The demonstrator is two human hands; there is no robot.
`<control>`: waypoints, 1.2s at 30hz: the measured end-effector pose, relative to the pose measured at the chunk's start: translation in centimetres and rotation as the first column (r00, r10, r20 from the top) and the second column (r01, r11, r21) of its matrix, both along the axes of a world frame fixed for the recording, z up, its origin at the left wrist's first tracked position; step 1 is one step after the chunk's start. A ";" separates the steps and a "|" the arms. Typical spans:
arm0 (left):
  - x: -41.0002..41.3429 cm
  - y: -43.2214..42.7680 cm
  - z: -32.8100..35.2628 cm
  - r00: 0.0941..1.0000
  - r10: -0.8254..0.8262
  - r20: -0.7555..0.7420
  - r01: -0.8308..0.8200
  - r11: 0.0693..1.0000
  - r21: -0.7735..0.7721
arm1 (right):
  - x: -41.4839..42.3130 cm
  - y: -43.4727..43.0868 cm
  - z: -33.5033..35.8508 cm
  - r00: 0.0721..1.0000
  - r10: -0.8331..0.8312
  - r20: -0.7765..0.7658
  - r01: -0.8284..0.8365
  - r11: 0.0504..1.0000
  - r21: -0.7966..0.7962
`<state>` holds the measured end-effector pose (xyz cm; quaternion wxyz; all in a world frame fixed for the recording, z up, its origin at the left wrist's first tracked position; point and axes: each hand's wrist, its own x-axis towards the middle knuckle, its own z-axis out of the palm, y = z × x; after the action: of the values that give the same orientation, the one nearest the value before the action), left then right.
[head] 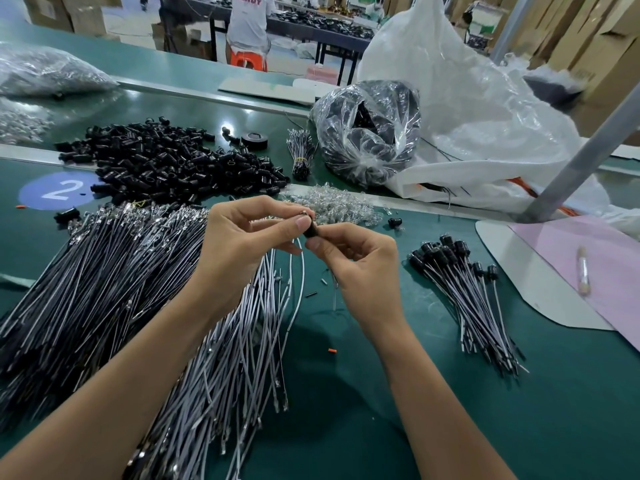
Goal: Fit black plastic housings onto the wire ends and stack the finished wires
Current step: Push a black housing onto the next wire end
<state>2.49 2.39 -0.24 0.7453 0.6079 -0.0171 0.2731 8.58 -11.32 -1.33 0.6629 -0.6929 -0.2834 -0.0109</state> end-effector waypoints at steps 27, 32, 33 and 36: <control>0.6 -0.7 -0.9 0.997 -0.070 0.037 0.070 0.998 0.002 | -0.3 0.4 -0.3 0.999 -0.010 0.050 0.007 0.999 0.053; 0.6 -0.7 -0.6 0.995 -0.070 0.068 0.071 0.997 -0.007 | -0.3 0.5 -0.3 0.998 -0.004 0.055 0.001 0.998 0.065; 0.6 -0.7 -0.6 0.994 -0.072 0.077 0.073 0.997 -0.008 | -0.4 0.5 -0.3 0.999 -0.001 0.054 -0.003 0.997 0.072; 0.4 -1.0 -0.6 0.991 -0.082 0.102 0.086 0.996 -0.037 | -0.6 0.6 -0.3 0.999 0.008 0.050 -0.014 0.994 0.108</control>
<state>2.89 1.38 -0.81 0.7666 0.5769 -0.0743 0.2721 7.95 -10.69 -1.59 0.6923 -0.6540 -0.3024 -0.0395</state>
